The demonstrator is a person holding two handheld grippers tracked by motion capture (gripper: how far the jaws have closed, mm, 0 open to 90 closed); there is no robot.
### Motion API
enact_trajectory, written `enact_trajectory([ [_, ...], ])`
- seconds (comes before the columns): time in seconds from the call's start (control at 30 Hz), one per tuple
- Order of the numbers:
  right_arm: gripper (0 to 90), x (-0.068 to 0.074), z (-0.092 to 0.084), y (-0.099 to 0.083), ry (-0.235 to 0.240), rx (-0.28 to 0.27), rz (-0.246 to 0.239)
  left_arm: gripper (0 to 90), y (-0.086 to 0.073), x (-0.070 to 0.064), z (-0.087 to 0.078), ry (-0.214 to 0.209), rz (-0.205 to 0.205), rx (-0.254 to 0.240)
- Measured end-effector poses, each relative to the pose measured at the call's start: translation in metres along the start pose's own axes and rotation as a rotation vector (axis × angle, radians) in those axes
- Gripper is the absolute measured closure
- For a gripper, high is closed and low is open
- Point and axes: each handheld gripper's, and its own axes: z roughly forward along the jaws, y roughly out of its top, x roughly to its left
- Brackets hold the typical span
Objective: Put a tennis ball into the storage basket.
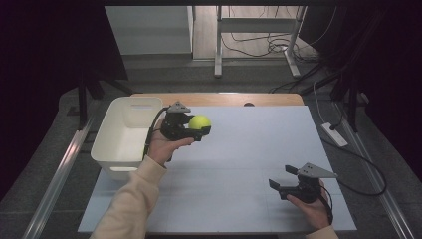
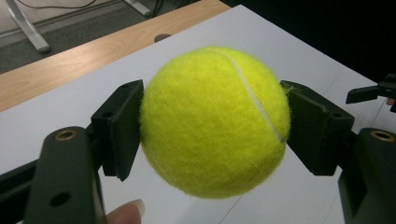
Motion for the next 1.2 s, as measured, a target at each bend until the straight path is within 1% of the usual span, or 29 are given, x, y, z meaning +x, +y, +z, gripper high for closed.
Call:
enact_trajectory([
  [0.6, 12.1, 0.0, 0.001, 0.0, 0.001, 0.005, -0.004, 27.2, 0.0, 0.003, -0.016, 0.016, -0.003, -0.046],
  [0.93, 12.1, 0.0, 0.001, 0.0, 0.002, 0.004, -0.002, 27.1, 0.0, 0.008, -0.028, 0.035, -0.016, -0.07],
  [1.1, 12.1, 0.0, 0.001, 0.0, 0.002, 0.004, -0.002, 27.2, -0.001, 0.009, -0.031, 0.039, -0.011, -0.078],
  [1.2, 12.2, 0.0, 0.001, 0.0, 0.001, 0.004, -0.001, 27.2, -0.001, 0.01, -0.033, 0.043, -0.017, -0.084],
])
